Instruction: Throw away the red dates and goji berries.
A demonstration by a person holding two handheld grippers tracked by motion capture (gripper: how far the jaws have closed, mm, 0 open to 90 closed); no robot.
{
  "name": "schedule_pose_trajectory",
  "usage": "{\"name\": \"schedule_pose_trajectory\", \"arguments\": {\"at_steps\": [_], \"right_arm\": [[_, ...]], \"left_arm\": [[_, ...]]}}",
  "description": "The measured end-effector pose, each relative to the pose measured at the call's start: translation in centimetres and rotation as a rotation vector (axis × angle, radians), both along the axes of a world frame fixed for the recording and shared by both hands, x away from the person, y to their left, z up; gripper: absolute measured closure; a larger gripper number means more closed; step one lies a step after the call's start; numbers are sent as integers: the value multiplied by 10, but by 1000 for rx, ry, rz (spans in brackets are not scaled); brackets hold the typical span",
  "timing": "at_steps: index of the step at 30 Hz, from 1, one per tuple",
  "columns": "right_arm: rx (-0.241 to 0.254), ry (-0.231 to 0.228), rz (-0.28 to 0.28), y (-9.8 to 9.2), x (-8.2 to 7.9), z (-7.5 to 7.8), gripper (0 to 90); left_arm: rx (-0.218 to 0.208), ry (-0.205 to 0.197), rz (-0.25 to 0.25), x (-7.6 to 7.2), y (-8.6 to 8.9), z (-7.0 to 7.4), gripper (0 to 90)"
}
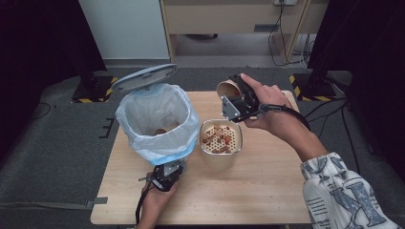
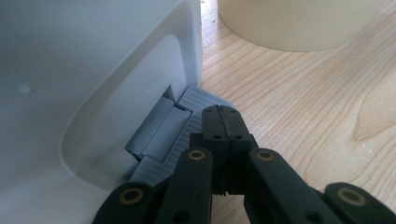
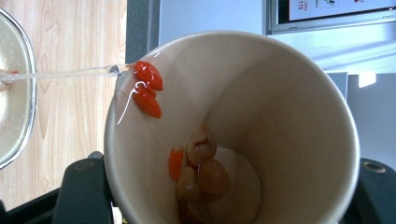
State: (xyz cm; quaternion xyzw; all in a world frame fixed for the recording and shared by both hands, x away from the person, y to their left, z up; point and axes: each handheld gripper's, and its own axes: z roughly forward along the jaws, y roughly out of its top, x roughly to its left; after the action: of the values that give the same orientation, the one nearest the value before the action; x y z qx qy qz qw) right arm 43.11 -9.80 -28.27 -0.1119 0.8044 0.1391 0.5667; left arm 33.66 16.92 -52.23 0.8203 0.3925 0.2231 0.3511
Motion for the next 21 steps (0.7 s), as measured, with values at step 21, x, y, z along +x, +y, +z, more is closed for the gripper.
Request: {"name": "schedule_pose_trajectory", "arguments": {"at_steps": [21], "right_arm": [[-101,-71,-10,5,-1,0,314]], "left_arm": [[-6,-2,0,0,0,0,891]]}}
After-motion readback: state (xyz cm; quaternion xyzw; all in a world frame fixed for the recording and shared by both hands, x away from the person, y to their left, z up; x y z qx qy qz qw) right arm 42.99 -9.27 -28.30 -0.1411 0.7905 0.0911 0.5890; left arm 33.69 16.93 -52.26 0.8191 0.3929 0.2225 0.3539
